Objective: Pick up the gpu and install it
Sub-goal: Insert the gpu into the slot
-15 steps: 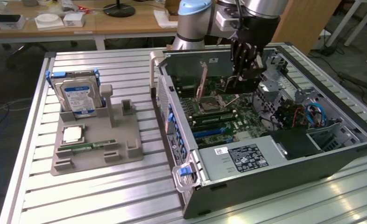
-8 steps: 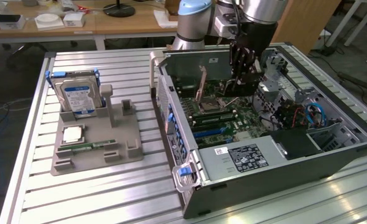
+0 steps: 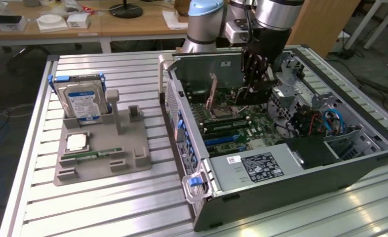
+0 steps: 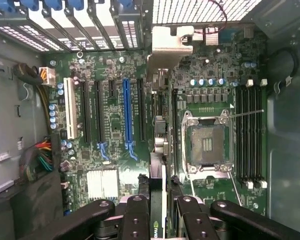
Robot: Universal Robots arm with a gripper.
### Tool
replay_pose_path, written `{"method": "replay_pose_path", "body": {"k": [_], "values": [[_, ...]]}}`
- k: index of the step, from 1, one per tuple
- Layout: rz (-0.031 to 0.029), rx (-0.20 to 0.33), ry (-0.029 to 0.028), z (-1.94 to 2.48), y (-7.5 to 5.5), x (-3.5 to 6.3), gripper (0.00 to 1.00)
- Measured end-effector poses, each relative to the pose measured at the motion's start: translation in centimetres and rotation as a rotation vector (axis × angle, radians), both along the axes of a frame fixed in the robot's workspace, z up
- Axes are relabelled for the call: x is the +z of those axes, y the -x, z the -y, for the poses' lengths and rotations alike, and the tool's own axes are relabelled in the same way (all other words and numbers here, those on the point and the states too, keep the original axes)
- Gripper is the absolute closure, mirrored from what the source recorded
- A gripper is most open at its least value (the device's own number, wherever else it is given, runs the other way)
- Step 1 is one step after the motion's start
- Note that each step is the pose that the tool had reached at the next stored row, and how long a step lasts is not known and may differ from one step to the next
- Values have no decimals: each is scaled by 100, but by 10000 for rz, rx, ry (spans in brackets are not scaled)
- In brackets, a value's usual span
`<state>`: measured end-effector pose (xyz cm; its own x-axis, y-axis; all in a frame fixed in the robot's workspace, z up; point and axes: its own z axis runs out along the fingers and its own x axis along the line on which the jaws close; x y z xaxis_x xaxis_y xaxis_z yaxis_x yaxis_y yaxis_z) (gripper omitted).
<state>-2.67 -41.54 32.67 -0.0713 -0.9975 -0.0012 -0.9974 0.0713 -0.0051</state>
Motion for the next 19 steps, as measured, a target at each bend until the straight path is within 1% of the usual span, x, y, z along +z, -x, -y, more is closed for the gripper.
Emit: {"method": "replay_pose_path", "body": {"k": [3, 5, 9, 12, 13, 15, 19], "values": [[14, 0, -2, 15, 46, -10, 74], [17, 1, -2, 36, 59, -15, 74], [17, 0, -2, 111, 63, -24, 74], [17, 0, -3, 186, 63, -34, 74], [17, -1, -3, 205, 64, -38, 74], [17, -2, -4, 224, 67, -44, 74], [18, 1, -4, 235, 83, -84, 74]]}}
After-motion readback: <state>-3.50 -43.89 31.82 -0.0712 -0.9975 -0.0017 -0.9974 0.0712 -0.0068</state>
